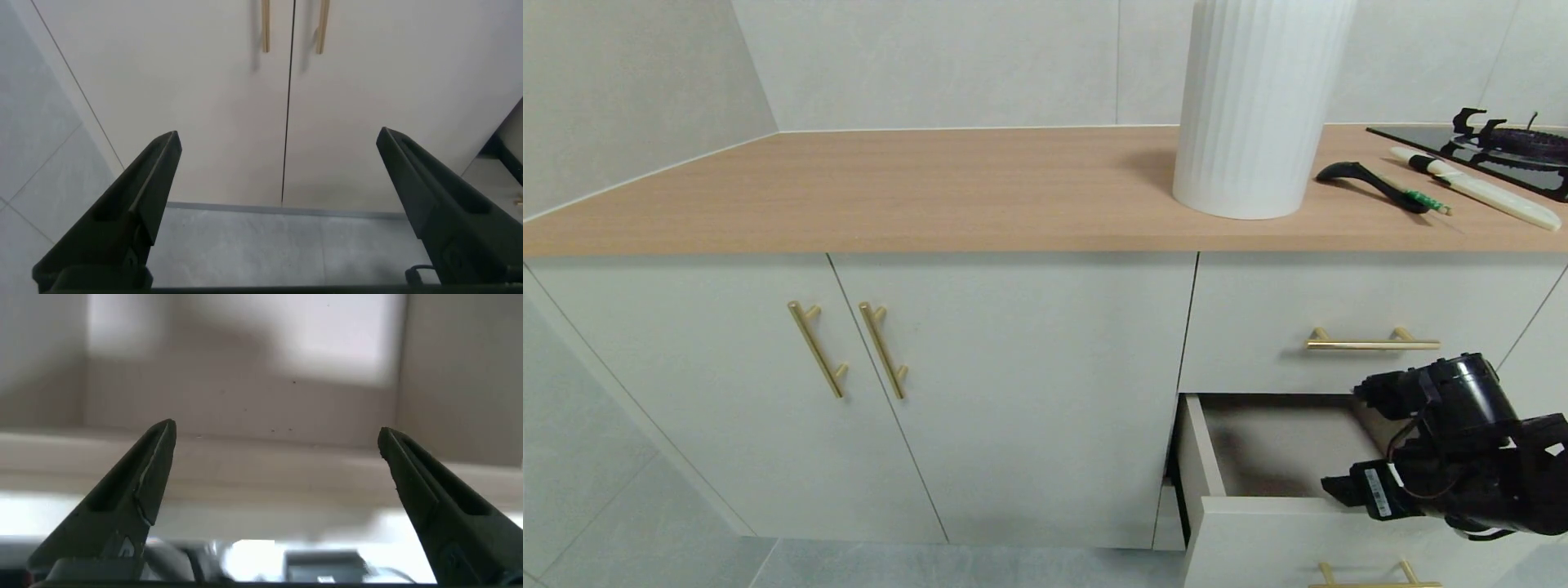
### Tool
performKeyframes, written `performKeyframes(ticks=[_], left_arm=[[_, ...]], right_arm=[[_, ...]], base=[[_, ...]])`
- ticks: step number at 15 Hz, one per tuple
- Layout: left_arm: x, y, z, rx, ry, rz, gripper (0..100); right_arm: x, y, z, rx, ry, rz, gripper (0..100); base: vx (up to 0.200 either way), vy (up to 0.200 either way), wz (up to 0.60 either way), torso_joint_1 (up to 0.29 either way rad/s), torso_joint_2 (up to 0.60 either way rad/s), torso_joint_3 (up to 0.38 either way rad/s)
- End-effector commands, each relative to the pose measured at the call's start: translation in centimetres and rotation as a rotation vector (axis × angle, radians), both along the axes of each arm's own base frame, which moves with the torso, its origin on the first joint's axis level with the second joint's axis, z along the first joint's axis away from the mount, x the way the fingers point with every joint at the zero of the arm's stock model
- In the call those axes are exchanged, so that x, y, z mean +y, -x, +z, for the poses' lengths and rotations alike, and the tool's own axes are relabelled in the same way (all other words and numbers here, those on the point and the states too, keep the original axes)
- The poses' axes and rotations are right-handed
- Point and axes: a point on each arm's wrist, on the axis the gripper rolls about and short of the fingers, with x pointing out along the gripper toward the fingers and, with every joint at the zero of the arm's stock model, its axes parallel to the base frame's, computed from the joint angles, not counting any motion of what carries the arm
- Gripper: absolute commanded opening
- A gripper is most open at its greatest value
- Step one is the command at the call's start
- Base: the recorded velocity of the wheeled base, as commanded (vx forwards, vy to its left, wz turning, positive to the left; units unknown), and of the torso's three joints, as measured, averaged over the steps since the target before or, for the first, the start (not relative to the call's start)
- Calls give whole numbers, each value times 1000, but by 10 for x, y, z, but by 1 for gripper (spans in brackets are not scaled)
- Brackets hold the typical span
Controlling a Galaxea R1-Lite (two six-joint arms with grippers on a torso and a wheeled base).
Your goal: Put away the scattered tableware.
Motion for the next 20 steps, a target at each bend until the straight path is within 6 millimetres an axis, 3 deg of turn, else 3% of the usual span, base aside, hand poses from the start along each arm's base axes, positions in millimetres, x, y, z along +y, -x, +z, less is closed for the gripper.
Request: performKeyframes(ticks=[1, 5, 13, 15, 18, 20], left_arm=[[0, 0, 0, 1, 0, 1, 100], [0, 0, 0, 1, 0, 1, 100], [0, 0, 0, 1, 0, 1, 100], [0, 0, 0, 1, 0, 1, 100], [0, 0, 0, 1, 0, 1, 100], [0, 0, 0, 1, 0, 1, 100]], right_arm=[[-1, 6, 4, 24, 15, 16, 100], [4, 32, 9, 221, 81, 80, 100], [7, 46, 12, 284, 115, 114, 100], [8, 45, 19, 243, 99, 108, 100], [4, 55, 61, 47, 23, 110, 100], [0, 66, 76, -25, -16, 115, 100]], base=[[0, 0, 0, 0, 0, 0], [0, 0, 0, 0, 0, 0], [0, 0, 0, 0, 0, 0], [0, 0, 0, 0, 0, 0], [0, 0, 0, 0, 0, 0], [0, 0, 0, 0, 0, 0]])
